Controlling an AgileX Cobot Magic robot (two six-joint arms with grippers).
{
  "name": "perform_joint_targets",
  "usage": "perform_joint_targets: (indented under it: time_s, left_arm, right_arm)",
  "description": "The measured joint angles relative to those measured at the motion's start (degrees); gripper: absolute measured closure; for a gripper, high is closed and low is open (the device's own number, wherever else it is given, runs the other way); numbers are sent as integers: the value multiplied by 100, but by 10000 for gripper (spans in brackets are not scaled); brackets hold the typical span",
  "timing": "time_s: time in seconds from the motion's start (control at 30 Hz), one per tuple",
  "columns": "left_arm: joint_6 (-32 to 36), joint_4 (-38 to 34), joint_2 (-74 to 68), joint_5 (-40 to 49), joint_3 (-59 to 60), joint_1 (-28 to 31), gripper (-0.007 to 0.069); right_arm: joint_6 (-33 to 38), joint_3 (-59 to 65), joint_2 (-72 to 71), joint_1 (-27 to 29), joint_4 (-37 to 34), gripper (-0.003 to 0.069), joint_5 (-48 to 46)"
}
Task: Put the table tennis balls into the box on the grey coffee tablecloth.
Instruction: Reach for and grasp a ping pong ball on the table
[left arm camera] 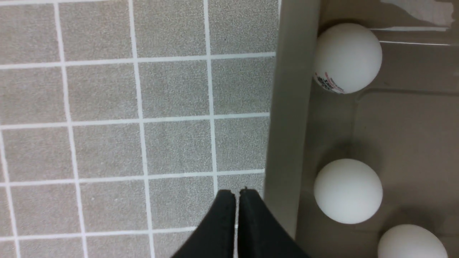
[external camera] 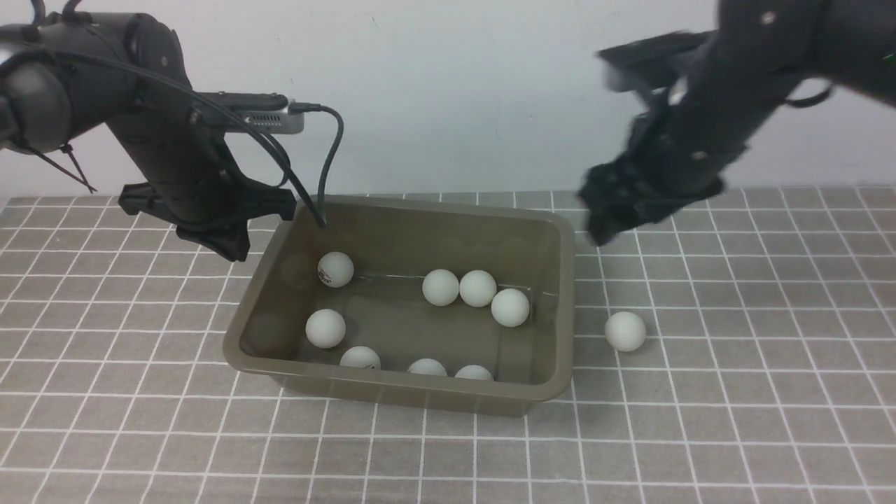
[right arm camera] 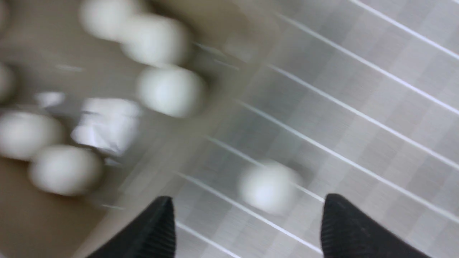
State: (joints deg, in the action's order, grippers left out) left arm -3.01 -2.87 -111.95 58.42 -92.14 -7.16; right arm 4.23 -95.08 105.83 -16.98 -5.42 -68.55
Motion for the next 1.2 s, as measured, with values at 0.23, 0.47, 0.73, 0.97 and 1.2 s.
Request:
perform_joint_targets:
  time_s: [0.23, 0.47, 0.73, 0.97, 1.2]
  left_arm:
    - [0, -6, -56, -27, 0, -72, 629]
    - [0, -24, -56, -28, 0, -72, 629]
    - [51, -14, -56, 1, 0, -72, 629]
    - [395, -87, -115, 8, 0, -72, 629]
    - [1065, -884, -127, 8, 0, -133, 629]
  right_arm:
    - [-243, 0, 347, 730, -411, 250, -193]
    - [-206, 0, 1018, 463, -696, 202, -188]
    - [-206, 0, 1595, 315, -644, 164, -167]
    - [-103, 0, 1971, 302, -644, 265, -156]
    - [-346, 0, 1296, 392, -118, 300, -149]
